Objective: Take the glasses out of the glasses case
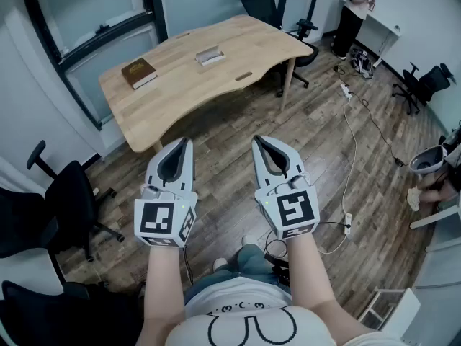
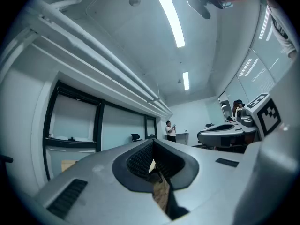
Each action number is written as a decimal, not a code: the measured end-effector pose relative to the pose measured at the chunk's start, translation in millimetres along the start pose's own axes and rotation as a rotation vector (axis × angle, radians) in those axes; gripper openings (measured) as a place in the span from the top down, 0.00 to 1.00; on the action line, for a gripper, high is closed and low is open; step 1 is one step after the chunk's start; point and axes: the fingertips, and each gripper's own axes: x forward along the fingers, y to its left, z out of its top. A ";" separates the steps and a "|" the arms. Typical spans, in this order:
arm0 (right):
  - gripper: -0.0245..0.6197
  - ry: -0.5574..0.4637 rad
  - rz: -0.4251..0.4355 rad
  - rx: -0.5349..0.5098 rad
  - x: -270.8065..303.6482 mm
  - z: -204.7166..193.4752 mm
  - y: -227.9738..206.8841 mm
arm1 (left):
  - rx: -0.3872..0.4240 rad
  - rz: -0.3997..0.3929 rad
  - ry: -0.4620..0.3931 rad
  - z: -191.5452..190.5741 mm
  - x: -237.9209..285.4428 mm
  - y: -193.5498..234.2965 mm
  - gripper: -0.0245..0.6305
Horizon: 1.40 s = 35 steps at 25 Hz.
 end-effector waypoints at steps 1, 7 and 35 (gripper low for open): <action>0.88 -0.001 -0.006 0.010 -2.6 1.2 1.6 | 0.008 0.008 0.001 0.6 -6.4 4.8 0.94; 0.88 -0.015 -0.036 -0.001 -16.9 11.3 8.6 | 0.012 0.040 0.012 -3.9 -38.4 25.4 0.94; 0.88 0.023 0.135 0.036 225.1 -75.7 -195.9 | -0.024 0.153 0.104 -75.2 263.8 75.9 0.94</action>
